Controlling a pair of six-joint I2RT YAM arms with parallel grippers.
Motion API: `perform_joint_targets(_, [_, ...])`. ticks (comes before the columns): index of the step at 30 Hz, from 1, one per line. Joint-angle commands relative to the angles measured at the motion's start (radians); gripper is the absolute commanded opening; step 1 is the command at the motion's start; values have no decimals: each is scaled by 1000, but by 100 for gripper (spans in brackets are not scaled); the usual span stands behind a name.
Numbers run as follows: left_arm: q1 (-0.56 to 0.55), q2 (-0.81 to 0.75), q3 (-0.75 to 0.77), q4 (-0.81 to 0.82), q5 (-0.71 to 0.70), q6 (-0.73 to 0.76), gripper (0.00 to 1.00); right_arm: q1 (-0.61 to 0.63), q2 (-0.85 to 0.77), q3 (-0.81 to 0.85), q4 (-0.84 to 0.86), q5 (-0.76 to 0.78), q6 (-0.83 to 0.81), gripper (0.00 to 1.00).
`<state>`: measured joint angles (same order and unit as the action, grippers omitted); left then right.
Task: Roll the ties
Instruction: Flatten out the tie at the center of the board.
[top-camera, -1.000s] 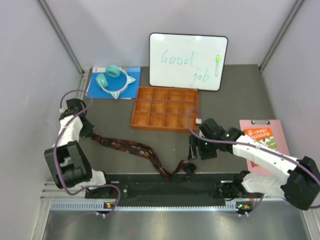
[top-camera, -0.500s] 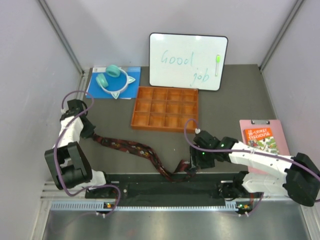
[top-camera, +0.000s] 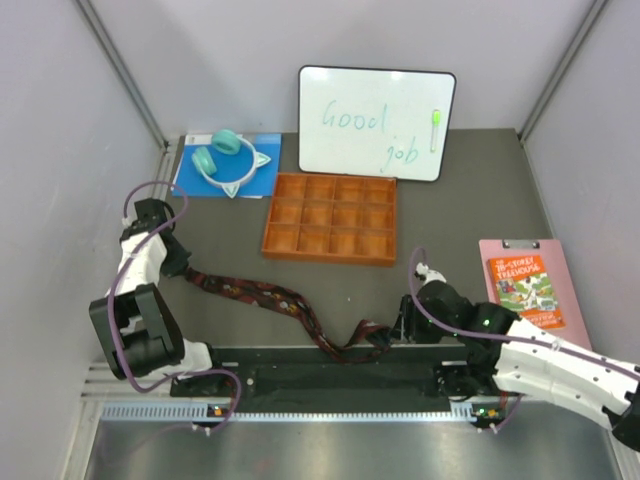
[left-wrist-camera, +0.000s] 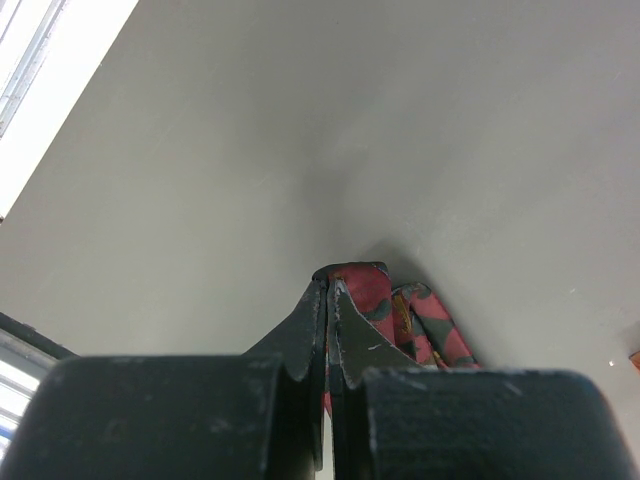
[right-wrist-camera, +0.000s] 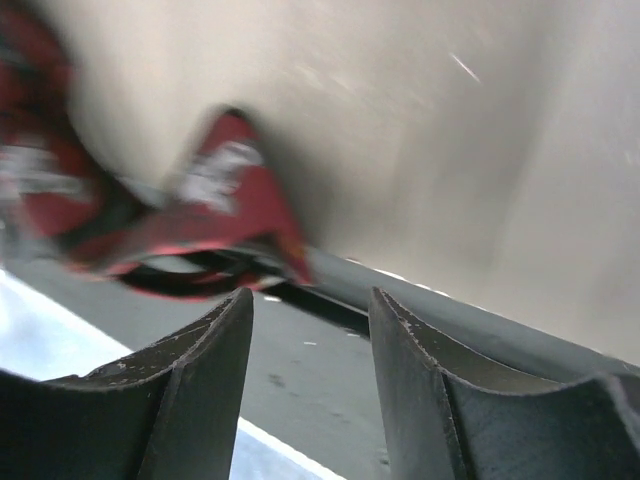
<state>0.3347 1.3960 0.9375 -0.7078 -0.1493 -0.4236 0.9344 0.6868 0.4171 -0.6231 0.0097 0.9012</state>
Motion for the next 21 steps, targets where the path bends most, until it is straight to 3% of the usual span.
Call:
perform_joint_targets(1, [-3,-26,4,11,-4,5,0,40,45,-26,37,10,38,51])
perform_joint_targets(13, [-3,-18,4,14,13,9,0,66,240,3,232,24,-5,50])
perform_joint_targets(14, [-3,-18,4,14,13,9,0,67,258,9,241,26,-8,48])
perform_joint_targets(17, [-2,-18,7,13,20,11,0,64,302,21,264,24,-19,24])
perform_joint_targets(18, [-2,-17,12,5,16,13,0,66,312,31,257,19,-25,11])
perform_joint_targets(20, [-2,-22,47,-10,-10,11,0,64,321,89,177,16,-31,1])
perform_joint_targets(21, [-3,-23,61,-27,-18,13,0,66,313,116,137,6,-30,0])
